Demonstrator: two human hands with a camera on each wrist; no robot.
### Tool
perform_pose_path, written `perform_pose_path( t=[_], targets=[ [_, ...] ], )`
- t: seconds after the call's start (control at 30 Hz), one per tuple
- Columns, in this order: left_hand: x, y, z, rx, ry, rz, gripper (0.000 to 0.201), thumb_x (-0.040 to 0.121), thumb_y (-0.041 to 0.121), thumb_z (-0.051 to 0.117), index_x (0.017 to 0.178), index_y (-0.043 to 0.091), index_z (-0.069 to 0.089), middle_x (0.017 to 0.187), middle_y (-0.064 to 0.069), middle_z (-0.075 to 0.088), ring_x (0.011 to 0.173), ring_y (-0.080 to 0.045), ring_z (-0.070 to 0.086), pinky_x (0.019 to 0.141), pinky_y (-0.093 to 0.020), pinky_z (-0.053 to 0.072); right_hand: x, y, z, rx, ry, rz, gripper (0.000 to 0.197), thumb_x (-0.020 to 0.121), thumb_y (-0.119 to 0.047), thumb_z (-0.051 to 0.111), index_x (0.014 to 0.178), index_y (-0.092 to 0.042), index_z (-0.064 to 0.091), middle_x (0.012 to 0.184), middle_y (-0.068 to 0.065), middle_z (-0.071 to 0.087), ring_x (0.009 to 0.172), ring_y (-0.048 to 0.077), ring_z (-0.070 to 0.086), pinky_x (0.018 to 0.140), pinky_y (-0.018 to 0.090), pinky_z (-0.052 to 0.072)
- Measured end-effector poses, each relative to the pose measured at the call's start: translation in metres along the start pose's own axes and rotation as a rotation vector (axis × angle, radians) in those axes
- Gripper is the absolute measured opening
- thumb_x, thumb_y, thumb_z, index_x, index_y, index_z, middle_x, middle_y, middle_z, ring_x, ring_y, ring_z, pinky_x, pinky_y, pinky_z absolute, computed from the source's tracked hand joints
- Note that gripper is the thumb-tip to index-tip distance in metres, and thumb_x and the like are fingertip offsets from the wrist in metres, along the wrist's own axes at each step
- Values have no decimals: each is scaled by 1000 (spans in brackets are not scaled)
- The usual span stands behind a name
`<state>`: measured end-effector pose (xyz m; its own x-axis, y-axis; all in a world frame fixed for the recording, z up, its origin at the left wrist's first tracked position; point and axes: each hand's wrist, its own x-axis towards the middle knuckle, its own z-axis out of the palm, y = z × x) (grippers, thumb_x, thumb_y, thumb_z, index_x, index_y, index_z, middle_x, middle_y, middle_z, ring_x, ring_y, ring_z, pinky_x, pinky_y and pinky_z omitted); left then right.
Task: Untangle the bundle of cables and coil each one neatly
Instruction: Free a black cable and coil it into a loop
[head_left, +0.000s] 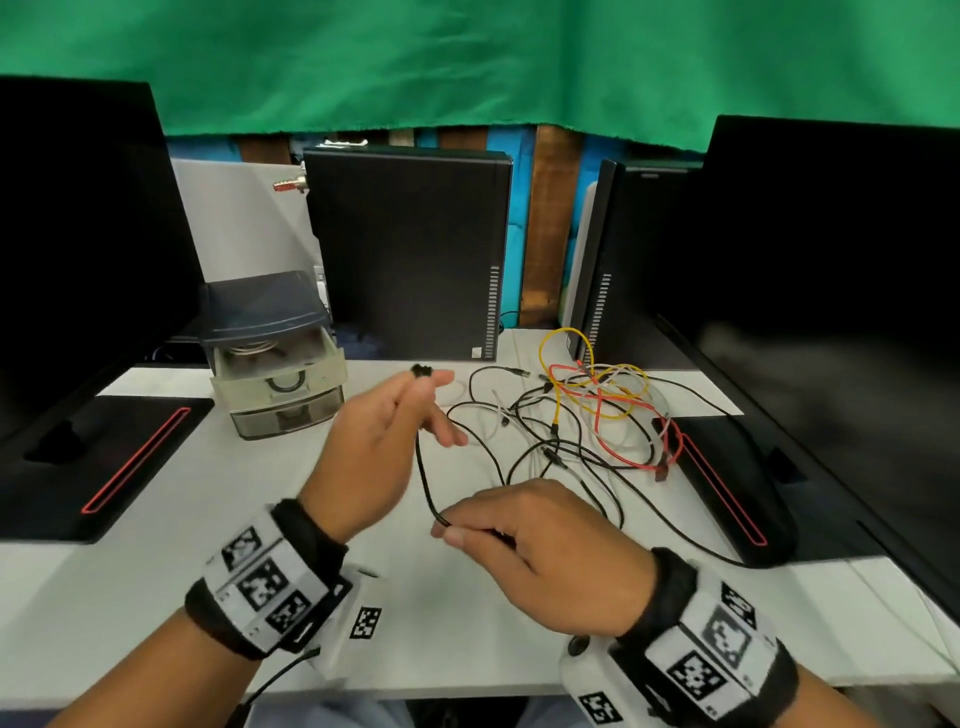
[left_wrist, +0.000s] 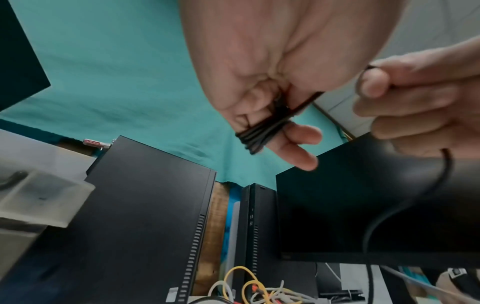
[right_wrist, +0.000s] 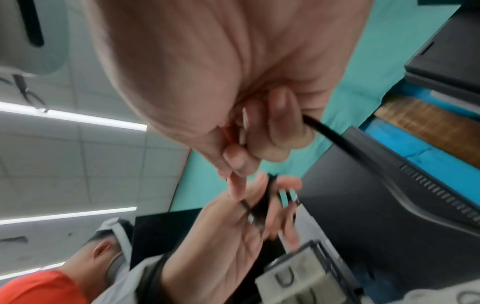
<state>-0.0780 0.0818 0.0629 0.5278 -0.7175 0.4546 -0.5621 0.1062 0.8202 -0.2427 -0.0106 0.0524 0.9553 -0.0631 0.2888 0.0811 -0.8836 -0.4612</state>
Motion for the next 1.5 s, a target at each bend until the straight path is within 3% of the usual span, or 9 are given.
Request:
perform_pose_path(
  t=[0.2,0.4,0.7,0.87,1.0,1.1,1.2,1.33,1.5],
  targets=[
    [-11,3,5,160,-276,106,38,106,46,33,83,45,64,60,4,64,72,-11,67,75,-20,49,-2,9,-49,155,295,66,17,97,-29,55,96,-24,72,70,-16,61,67,8,58,64,27,47],
    [-14,27,-1,-380,-530,-153,43,97,44,48,96,11,76,45,3,38,45,-14,48,86,-22,49,5,37,-45,333,529,99,14,92,-22,64,96,-20,77,88,-9,74,85,14,68,76,26,53],
    [6,38,-16,-995,-4,-323,43,102,31,38,118,-1,62,52,6,35,50,-9,47,84,-23,56,10,34,31,345,255,217,25,101,-24,57,119,-20,74,71,-39,62,65,-10,58,67,6,41],
    [16,9,-27,-763,225,-252,35,106,27,38,122,6,61,68,3,55,80,-14,66,99,-34,47,5,23,43,150,95,141,30,104,-29,48,128,-27,65,56,-28,53,54,-3,48,59,11,35],
    [18,-5,-30,-181,291,-169,33,107,26,39,88,17,65,76,10,73,106,-4,65,109,-37,41,4,9,30,114,94,70,26,104,-31,45,118,-25,66,67,-31,60,61,-3,54,66,17,45],
    [12,-16,-26,348,189,47,30,106,31,38,94,17,61,81,10,70,96,13,59,88,-21,47,7,11,9,92,246,29,22,102,-35,48,104,-23,67,80,-8,69,70,11,63,70,36,53],
    [6,-16,-22,492,-79,85,38,102,43,35,110,17,62,81,5,66,78,-8,64,76,-33,52,8,28,-16,109,430,62,21,99,-30,53,100,-21,72,86,-11,70,76,7,64,72,34,53],
    [-3,3,-15,407,-403,33,46,98,54,39,81,15,57,62,0,58,58,-16,58,64,-40,51,5,55,-35,75,585,123,14,96,-27,60,98,-23,73,85,-6,73,81,15,67,74,40,54],
    [-6,20,-23,20,-610,-140,54,94,60,50,86,13,74,51,6,49,53,-19,50,63,-31,45,2,85,-44,-138,700,123,17,97,-22,63,105,-12,75,96,-2,73,89,13,68,81,37,57]
  ],
)
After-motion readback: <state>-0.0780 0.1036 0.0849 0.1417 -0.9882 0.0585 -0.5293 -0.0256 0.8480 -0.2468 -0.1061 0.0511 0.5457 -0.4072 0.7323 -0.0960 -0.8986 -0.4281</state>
